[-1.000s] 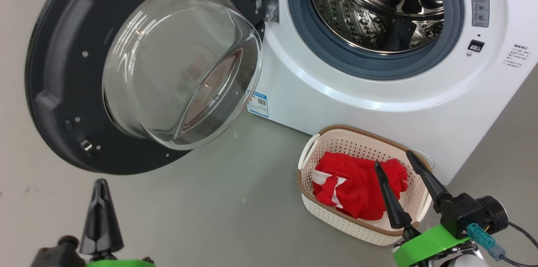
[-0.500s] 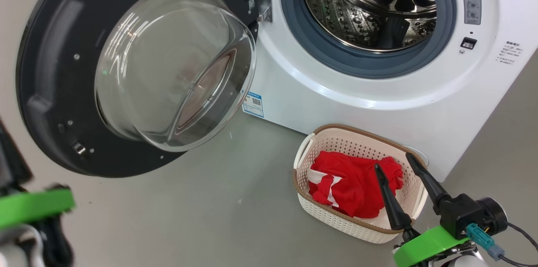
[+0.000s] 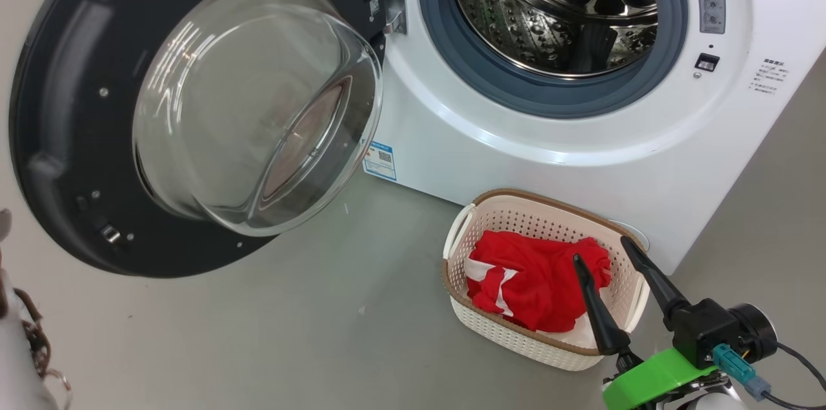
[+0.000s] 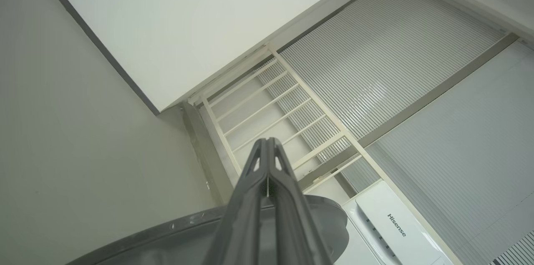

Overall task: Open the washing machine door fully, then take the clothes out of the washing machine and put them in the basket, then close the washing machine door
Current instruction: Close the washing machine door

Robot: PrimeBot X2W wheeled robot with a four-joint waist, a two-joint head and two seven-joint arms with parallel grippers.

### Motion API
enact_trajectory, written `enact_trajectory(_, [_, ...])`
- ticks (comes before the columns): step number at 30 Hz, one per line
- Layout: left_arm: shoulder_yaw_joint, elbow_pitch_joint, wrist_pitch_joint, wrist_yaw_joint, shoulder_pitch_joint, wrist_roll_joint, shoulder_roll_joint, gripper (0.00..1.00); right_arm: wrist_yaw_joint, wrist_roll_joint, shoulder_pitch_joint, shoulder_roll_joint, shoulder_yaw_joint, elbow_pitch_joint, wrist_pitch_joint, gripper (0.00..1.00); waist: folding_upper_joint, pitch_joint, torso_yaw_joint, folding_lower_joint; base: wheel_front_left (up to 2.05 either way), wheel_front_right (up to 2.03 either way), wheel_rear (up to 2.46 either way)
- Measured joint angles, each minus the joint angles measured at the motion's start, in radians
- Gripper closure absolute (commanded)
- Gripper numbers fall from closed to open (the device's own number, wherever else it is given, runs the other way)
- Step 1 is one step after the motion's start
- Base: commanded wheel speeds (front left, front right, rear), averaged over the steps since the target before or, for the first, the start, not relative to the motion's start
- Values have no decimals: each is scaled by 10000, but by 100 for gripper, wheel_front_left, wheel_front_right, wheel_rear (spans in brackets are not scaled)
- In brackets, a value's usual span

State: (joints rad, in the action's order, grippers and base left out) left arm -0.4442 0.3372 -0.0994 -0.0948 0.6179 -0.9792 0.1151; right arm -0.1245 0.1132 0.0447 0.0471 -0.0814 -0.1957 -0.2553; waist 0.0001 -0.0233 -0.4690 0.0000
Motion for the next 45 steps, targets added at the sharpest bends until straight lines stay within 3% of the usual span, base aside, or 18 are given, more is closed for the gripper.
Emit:
enact_trajectory(8, [-360, 2031, 1492, -117, 1305, -1089, 642, 100, 0, 0, 0, 0, -65, -19, 0, 0, 0, -12, 221, 0, 0, 0, 0])
enact_trajectory(20, [-418, 4449, 3173, -280, 2071, -1486, 2090, 100, 0, -102, 0, 2, -230, -69, 0, 0, 0, -99, 692, 0, 0, 0, 0])
enact_trajectory(38, [-280, 5689, 5014, 351, 2116, -1877, 2529, 100, -2, -184, 0, 2, -433, -12, 88, 0, 0, -148, 1109, 0, 0, 0, 0])
enact_trajectory(45, [-366, 5712, 5187, 495, 2112, -2125, 2585, 100, 0, -176, 0, 4, -518, -6, 90, 0, 0, -229, 1191, 0, 0, 0, 0])
